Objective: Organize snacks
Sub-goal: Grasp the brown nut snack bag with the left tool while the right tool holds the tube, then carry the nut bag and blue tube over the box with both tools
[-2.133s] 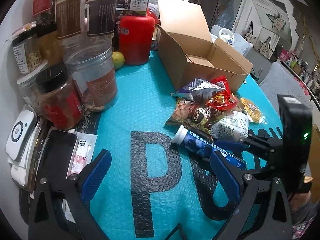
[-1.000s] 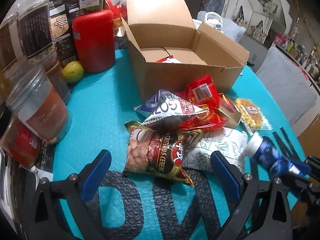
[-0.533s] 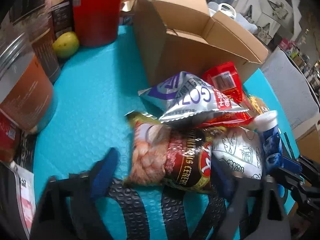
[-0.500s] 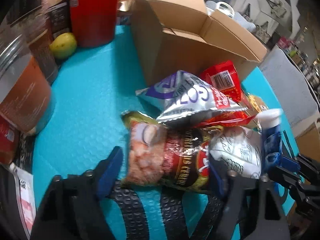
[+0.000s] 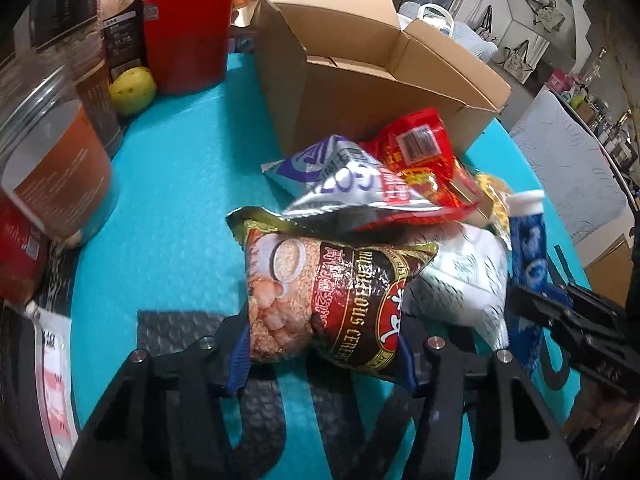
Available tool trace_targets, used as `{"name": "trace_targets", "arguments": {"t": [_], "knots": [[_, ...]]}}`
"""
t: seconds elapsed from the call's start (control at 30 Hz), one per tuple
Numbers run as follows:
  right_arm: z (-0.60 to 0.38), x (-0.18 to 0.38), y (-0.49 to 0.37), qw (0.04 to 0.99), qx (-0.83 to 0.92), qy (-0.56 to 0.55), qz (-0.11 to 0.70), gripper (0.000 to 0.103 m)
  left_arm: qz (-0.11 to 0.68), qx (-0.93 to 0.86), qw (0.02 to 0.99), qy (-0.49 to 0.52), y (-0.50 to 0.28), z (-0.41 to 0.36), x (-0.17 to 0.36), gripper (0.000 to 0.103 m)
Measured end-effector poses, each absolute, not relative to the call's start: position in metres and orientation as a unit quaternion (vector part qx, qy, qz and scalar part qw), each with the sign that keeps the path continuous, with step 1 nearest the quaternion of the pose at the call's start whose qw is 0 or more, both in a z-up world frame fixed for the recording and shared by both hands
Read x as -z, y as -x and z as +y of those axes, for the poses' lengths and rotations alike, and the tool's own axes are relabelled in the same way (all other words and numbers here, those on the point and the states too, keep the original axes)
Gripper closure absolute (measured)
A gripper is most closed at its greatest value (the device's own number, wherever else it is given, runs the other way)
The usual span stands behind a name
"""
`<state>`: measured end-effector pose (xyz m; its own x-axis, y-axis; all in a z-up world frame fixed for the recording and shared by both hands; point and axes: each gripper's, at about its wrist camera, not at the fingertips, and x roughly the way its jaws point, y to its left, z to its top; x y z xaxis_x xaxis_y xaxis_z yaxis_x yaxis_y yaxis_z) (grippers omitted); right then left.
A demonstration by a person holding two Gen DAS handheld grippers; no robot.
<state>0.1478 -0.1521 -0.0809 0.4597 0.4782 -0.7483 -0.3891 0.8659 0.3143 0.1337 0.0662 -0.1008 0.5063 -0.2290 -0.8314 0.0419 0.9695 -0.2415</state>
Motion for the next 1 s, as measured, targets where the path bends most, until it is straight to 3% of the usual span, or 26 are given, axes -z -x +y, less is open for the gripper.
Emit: {"name": "trace_targets", "arguments": {"t": [0.4, 1.0], "knots": [[-0.162, 0.068, -0.119, 0.862, -0.261, -0.057, 0.43, 0.075, 0.465, 0.101, 0.875, 0.091, -0.099, 0.045, 0.081, 0.047], [-0.166, 0.012, -0.099, 0.886, -0.294, -0.044, 0.357, 0.075, 0.362, 0.146, 0.919, 0.053, -0.078, 0.007, 0.006, 0.047]]}}
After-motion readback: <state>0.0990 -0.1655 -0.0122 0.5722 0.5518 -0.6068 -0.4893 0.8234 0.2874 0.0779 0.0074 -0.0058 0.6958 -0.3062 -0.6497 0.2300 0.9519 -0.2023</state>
